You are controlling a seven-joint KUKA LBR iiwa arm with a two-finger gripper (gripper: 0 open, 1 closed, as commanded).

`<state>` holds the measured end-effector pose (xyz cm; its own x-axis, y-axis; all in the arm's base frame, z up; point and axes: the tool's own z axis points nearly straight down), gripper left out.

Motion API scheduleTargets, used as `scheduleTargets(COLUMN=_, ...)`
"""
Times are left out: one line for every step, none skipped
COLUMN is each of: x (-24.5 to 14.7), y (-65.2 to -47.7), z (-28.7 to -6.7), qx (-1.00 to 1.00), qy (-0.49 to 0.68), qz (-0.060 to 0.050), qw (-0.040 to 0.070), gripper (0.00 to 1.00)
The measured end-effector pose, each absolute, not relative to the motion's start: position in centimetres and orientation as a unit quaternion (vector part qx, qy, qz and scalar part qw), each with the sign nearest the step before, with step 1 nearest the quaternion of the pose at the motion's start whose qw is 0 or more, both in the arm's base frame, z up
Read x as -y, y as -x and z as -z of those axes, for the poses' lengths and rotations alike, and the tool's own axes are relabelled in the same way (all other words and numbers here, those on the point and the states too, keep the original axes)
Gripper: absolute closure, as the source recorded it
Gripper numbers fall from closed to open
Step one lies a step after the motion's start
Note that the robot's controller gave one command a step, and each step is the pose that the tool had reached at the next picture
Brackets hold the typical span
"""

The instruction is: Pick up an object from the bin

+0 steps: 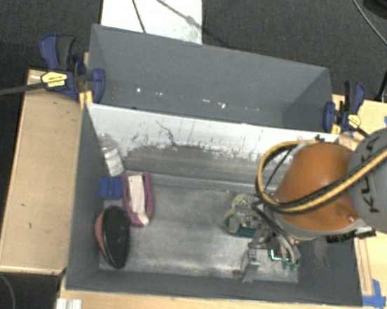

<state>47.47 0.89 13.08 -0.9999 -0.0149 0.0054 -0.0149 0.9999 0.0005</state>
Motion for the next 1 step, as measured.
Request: scheduleTargets(x=5.97, y=-55.52, z=-7.12, qx=0.998, qy=-0.065, qz=0.002, qw=-0.005, gripper=0.00)
